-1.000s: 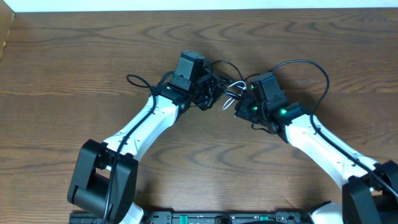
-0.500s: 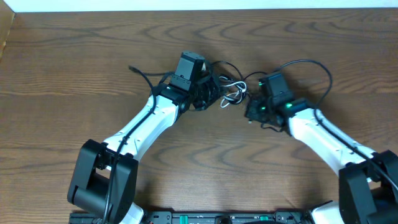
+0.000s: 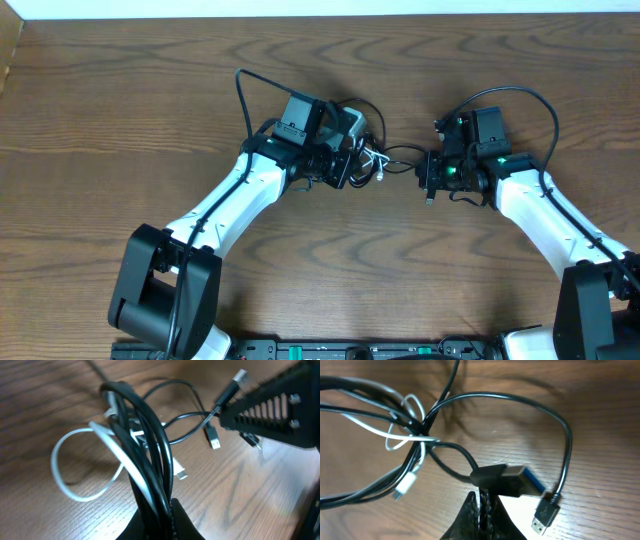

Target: Untangle cables

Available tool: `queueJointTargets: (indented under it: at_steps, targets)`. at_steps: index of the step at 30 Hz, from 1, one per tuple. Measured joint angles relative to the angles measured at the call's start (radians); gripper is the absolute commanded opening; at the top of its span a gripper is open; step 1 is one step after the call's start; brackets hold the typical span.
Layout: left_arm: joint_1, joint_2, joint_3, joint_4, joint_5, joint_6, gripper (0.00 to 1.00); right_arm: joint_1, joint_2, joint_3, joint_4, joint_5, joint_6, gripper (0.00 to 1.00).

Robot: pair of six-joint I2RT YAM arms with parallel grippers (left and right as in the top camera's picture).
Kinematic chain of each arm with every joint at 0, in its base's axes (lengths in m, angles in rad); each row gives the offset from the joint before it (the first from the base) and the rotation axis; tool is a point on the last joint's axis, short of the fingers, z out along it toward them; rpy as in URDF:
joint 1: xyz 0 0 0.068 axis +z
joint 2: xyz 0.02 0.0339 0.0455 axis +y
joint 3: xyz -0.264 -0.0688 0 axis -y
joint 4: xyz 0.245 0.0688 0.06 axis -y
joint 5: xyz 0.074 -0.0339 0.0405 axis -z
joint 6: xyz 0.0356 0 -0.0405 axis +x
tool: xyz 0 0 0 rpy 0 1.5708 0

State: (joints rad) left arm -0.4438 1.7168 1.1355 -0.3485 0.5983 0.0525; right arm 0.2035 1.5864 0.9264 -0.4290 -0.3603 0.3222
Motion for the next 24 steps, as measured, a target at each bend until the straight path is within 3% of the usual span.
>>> queueJointTargets:
  at_steps: [10,24]
  targets:
    - [0.002,0.0,0.0,-0.01,0.033,0.114,0.07,0.01,0.0,0.0,-0.001,-0.056,-0.039,0.01]
    - [0.002,0.0,0.0,0.109,0.043,-0.115,0.07,0.055,0.0,0.0,-0.029,-0.389,-0.064,0.01]
